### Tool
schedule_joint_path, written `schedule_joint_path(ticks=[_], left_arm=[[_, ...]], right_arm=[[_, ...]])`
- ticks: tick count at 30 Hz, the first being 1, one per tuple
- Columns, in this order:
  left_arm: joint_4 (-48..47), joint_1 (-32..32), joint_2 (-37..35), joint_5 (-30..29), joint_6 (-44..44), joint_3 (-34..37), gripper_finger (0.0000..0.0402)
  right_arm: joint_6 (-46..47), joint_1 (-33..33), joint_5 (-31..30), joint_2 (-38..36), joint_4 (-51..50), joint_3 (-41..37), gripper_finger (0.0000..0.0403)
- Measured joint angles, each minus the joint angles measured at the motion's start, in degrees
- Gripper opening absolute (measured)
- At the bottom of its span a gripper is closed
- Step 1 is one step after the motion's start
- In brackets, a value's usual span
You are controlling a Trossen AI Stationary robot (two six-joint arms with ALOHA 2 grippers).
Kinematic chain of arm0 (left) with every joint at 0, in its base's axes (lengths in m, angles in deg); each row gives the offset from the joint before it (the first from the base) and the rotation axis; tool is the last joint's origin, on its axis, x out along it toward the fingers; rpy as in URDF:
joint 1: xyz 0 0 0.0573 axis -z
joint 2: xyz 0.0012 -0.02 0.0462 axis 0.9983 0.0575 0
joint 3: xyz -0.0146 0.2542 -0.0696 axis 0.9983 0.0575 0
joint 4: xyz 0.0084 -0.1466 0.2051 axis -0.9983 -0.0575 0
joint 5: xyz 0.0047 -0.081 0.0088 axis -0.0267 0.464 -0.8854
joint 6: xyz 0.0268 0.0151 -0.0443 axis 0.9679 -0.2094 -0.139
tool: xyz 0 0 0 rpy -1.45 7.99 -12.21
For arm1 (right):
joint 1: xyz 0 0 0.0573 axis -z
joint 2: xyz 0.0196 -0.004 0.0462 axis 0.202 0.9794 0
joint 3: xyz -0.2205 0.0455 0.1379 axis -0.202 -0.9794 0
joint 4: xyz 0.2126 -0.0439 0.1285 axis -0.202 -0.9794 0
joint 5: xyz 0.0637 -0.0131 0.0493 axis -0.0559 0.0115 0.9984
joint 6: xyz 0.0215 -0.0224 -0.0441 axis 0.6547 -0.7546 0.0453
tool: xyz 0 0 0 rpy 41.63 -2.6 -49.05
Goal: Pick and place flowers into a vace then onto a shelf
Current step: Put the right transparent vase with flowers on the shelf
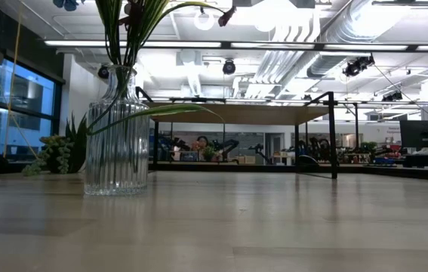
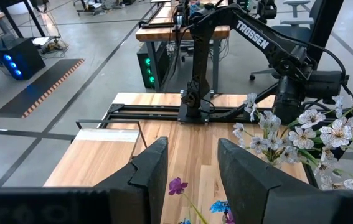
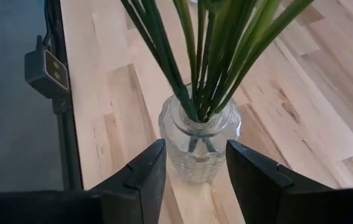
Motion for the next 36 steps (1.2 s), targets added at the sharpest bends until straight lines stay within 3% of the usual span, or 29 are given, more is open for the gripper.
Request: schedule_joint_path(ticks=[12, 23, 36], left_arm=[[0.0, 0.0, 0.0, 0.0, 0.0, 0.0, 0.0175], [0.0, 0.0, 0.0, 0.0, 0.0, 0.0, 0.0175], [0.4, 0.0, 0.0, -0.2, 0.1, 0.0, 0.0175]], right_arm=[[1.4, 0.9, 3.5, 0.0, 0.6, 0.0, 0.0162], [1.1, 1.6, 3.2, 0.0, -0.3, 0.0, 0.0233], [-0.6, 2.7, 1.2, 0.0, 0.1, 0.0, 0.0239]])
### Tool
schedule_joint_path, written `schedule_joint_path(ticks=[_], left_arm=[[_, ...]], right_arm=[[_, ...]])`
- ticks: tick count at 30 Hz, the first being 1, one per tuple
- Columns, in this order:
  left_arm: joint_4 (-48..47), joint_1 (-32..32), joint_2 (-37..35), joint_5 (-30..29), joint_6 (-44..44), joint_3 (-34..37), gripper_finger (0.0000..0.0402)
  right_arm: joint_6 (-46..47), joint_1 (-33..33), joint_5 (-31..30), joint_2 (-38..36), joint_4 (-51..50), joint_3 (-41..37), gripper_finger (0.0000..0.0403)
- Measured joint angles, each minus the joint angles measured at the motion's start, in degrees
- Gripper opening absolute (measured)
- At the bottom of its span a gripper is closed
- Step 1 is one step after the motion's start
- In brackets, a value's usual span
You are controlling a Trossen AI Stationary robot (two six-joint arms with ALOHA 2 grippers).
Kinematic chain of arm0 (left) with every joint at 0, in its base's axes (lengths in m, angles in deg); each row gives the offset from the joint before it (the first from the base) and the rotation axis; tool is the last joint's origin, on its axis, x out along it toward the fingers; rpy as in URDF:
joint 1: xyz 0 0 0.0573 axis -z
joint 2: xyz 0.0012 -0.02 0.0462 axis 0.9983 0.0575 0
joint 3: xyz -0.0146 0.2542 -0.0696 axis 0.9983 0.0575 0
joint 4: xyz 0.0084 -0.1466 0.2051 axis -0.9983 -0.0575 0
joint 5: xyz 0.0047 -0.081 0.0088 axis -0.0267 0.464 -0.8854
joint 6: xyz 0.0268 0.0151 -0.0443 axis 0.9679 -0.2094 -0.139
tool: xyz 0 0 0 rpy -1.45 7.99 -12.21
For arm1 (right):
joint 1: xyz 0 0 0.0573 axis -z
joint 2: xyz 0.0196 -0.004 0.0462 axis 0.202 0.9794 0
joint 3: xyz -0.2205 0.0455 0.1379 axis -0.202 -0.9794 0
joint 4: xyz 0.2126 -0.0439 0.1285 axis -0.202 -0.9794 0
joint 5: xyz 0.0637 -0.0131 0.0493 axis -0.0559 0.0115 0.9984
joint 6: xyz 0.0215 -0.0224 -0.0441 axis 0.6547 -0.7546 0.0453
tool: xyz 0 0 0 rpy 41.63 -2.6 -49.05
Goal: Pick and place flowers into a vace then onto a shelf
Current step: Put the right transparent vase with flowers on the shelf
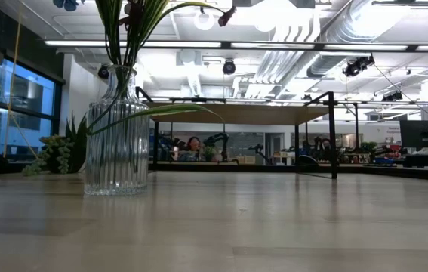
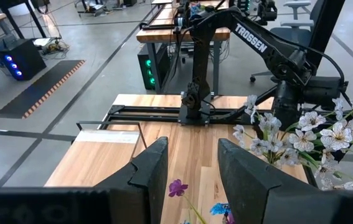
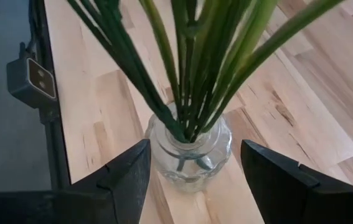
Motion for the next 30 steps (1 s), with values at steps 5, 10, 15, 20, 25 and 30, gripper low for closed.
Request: schedule_joint_path(ticks=[5, 10, 15, 20, 25, 30], left_arm=[[0.0, 0.0, 0.0, 0.0, 0.1, 0.0, 0.0175], [0.0, 0.0, 0.0, 0.0, 0.1, 0.0, 0.0175], [0.0, 0.0, 0.0, 0.1, 0.1, 0.0, 0.0175], [0.0, 0.0, 0.0, 0.3, 0.1, 0.0, 0.0175], [0.0, 0.0, 0.0, 0.3, 0.1, 0.0, 0.0175], [0.0, 0.0, 0.0, 0.3, 0.1, 0.0, 0.0175]], right_arm=[[0.0, 0.3, 0.2, 0.0, -1.0, 0.0, 0.0239], [0.7, 0.3, 1.0, 0.0, -1.0, 0.0, 0.0239], [0.7, 0.3, 0.9, 0.0, -0.6, 0.0, 0.0239], [0.5, 0.8, 0.8, 0.0, -0.3, 0.0, 0.0239], [0.5, 1.0, 0.5, 1.2, -0.1, 0.0, 0.0239], [0.2, 1.1, -0.1, 1.9, 0.7, 0.1, 0.0239]])
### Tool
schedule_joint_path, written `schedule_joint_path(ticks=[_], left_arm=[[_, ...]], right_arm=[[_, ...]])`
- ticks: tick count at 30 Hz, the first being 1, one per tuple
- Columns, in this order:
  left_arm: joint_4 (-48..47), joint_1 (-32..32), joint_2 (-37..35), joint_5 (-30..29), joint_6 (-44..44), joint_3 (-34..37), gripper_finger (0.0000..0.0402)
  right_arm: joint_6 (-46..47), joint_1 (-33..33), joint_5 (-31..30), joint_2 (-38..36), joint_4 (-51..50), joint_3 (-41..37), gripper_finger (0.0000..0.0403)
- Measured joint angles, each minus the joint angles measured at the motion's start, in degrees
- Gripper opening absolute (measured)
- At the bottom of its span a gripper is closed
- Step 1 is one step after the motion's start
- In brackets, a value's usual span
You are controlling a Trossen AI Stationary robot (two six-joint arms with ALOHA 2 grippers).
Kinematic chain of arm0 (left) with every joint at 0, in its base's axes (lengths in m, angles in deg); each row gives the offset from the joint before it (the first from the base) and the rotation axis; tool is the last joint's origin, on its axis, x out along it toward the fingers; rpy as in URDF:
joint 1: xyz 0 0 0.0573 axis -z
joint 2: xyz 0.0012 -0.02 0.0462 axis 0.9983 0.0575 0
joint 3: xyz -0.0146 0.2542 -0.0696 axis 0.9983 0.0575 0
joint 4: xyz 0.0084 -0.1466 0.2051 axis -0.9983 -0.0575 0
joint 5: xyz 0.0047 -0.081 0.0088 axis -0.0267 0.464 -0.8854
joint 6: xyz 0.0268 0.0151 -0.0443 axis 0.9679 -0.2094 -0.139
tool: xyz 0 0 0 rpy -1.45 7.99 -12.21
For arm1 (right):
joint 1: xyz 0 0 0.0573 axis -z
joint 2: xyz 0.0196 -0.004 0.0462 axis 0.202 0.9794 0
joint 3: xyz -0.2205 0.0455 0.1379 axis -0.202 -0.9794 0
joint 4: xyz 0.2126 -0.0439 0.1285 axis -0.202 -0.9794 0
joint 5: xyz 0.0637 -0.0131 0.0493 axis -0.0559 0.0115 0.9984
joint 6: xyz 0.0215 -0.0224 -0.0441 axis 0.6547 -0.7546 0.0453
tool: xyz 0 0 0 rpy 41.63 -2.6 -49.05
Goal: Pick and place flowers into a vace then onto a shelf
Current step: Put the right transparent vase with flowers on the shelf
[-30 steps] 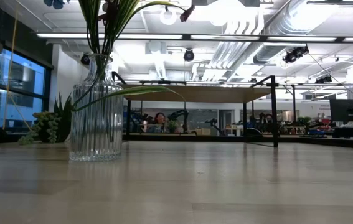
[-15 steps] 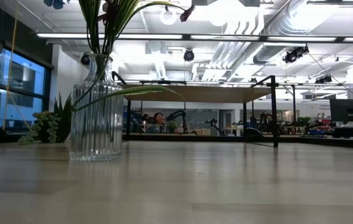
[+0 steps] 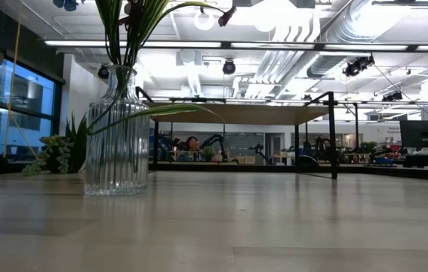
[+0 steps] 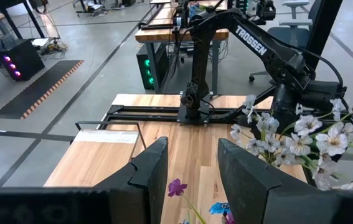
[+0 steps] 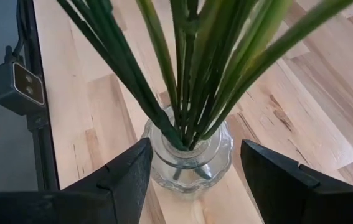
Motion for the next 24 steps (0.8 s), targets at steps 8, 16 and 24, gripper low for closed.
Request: schedule_joint_path(ticks=[8, 16, 24], left_arm=[[0.0, 0.0, 0.0, 0.0, 0.0, 0.0, 0.0175], [0.0, 0.0, 0.0, -0.1, 0.0, 0.0, 0.0175], [-0.1, 0.0, 0.0, -0.1, 0.0, 0.0, 0.0175]], right_arm=[[-1.2, 0.0, -0.4, 0.0, 0.2, 0.0, 0.0239], [-1.7, 0.0, -0.5, 0.0, 0.2, 0.0, 0.0239], [-1.7, 0.0, -0.6, 0.0, 0.0, 0.0, 0.022]])
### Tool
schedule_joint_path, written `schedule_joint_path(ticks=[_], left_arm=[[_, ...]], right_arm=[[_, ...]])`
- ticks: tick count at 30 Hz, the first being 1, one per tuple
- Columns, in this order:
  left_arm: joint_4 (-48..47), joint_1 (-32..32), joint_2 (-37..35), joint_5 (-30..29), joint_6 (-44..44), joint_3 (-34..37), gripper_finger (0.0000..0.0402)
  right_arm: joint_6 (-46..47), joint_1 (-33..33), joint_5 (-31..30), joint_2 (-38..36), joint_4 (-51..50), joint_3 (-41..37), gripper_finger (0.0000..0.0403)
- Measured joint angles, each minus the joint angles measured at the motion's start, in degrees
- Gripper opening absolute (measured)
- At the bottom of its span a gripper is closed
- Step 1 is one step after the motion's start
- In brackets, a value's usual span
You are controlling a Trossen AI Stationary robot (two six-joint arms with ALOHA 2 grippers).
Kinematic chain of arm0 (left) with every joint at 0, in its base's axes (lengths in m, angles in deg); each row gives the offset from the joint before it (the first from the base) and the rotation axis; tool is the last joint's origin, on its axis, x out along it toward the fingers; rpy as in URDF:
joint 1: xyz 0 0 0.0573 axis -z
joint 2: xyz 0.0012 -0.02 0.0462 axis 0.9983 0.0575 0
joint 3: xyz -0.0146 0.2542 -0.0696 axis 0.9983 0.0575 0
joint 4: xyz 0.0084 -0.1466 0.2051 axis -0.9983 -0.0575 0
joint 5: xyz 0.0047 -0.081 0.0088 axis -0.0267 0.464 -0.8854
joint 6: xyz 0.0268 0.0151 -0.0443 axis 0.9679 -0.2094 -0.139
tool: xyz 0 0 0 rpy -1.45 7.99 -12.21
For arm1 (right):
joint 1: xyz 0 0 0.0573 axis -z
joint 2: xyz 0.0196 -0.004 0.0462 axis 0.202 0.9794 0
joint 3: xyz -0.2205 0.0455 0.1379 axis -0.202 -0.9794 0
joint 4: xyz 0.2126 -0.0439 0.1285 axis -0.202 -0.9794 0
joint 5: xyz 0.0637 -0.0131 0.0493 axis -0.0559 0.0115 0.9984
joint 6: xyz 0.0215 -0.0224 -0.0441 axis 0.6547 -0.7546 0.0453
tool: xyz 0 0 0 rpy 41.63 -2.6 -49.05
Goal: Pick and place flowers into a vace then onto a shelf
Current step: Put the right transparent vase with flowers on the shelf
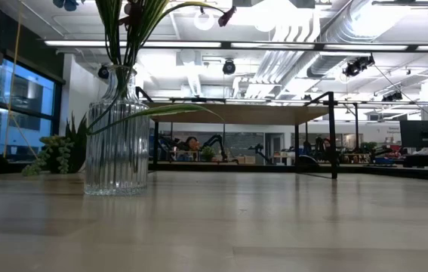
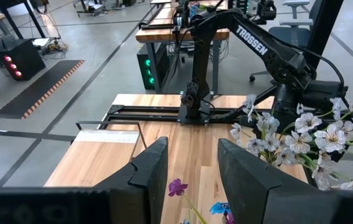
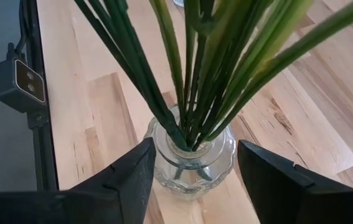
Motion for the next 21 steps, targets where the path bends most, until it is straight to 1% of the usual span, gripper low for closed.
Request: schedule_joint_path(ticks=[14, 21], left_arm=[[-0.2, 0.0, 0.0, -0.2, 0.0, 0.0, 0.0175], [-0.4, 0.0, 0.0, -0.2, 0.0, 0.0, 0.0175]], right_arm=[[-0.2, 0.0, -0.1, 0.0, 0.2, 0.0, 0.0144], [-1.3, 0.0, -0.9, 0.1, 0.7, -0.1, 0.0128]])
